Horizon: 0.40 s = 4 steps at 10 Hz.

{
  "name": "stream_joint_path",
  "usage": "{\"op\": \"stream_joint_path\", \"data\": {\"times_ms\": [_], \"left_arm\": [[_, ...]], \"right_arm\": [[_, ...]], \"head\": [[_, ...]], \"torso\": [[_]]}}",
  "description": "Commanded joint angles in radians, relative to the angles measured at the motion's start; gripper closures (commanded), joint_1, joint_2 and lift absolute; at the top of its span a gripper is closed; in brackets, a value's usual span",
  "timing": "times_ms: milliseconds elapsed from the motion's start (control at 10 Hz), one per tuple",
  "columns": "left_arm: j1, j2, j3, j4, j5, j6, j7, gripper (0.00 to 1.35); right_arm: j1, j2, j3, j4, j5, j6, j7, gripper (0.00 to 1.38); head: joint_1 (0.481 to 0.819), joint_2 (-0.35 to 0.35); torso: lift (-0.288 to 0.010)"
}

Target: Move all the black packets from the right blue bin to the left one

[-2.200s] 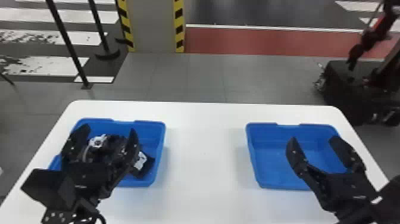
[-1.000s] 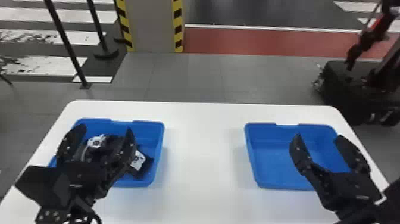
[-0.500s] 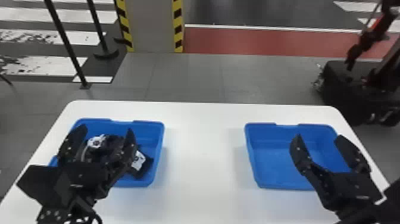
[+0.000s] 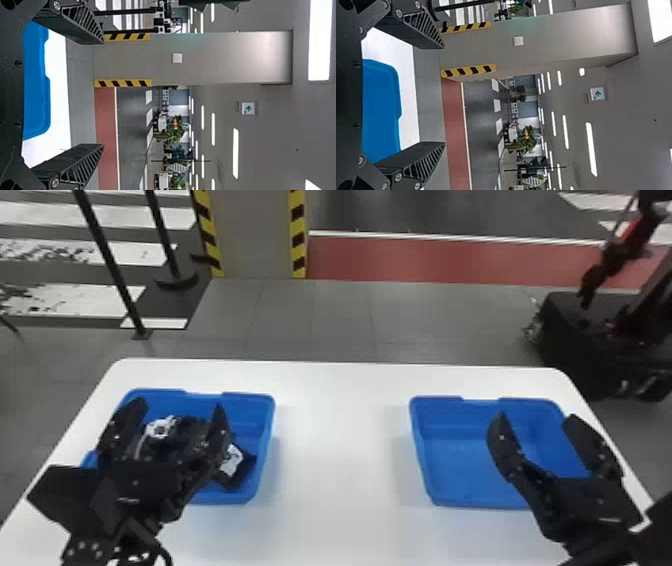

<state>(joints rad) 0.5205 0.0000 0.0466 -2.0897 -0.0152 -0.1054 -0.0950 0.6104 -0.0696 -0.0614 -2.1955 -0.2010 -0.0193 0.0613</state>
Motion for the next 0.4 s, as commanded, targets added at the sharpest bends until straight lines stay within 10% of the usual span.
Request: {"op": "stream_joint_path", "data": {"times_ms": [0,300], "left_arm": [[0.0,-0.003,0.001,0.0,0.0,-0.008,0.0,0.1],[0.002,-0.003,0.001,0.0,0.004,-0.017,0.0,0.1]], "right_arm": [[-0.002,-0.001,0.0,0.0,0.0,0.0,0.0,0.17],[-0.002,0.001,0.002,0.0,0.002,-0.005,0.0,0.17]], "head": [[0.695,-0.021],[0.695,-0.02]], "torso": [[-0.11],[-0.11]]}}
